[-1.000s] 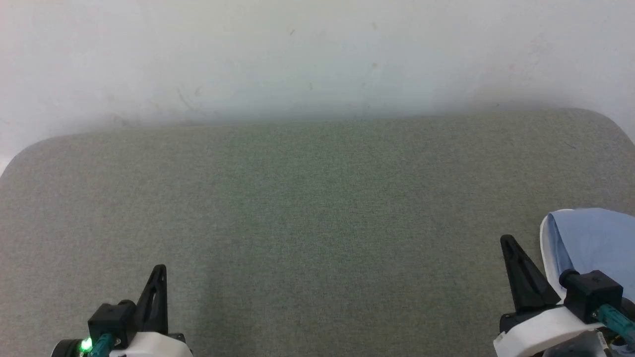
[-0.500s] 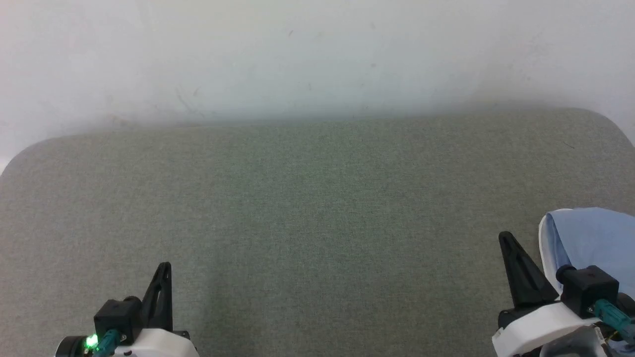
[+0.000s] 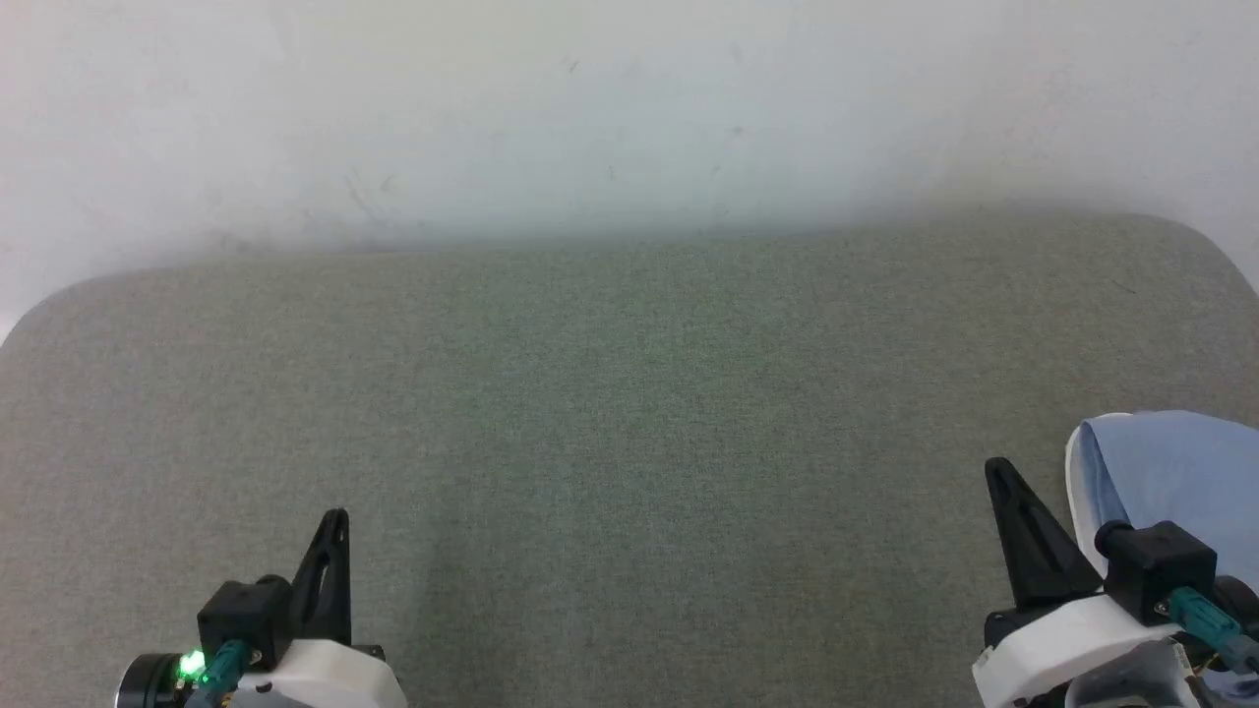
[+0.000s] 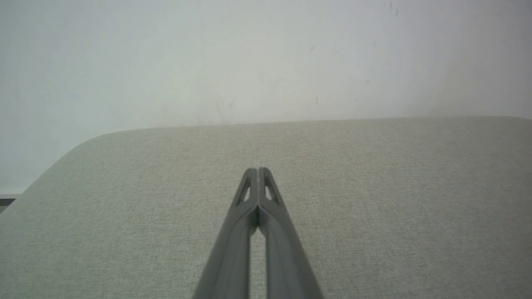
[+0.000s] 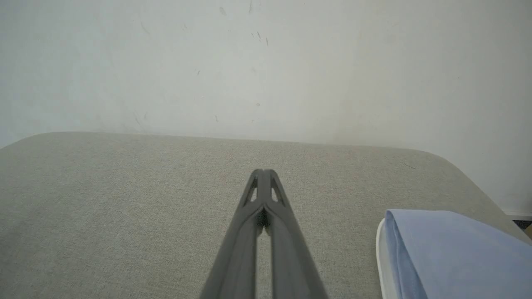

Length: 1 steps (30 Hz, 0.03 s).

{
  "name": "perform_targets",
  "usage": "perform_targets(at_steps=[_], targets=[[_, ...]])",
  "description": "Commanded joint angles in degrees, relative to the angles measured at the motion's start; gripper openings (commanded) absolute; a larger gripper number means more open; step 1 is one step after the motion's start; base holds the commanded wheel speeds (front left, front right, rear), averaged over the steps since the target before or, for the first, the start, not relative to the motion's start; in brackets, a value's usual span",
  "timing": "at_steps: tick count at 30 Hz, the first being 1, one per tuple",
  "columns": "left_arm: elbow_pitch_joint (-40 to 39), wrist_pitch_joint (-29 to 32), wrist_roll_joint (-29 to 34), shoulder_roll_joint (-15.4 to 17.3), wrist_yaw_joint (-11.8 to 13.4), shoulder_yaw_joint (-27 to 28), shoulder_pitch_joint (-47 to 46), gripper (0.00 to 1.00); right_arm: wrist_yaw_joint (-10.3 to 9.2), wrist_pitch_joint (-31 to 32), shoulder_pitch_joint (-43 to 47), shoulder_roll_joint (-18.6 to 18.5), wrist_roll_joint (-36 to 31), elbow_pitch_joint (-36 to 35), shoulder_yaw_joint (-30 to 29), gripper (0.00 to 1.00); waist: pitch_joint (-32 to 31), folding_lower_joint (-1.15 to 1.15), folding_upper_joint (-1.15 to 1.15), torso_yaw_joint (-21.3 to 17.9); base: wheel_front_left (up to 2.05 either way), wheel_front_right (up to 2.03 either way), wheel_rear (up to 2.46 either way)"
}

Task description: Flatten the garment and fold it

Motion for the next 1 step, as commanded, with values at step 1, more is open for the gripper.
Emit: perform_targets(at_steps=[1], targets=[[-0.43, 0.29, 0.73, -0.37, -0.02, -0.06, -0.96, 0.00, -0.02, 0.11, -1.04, 0.24, -0.58, 0.27, -0.03, 0.00, -0.01, 0.00, 0.00, -0.03, 0.00, 0.00, 0.00]])
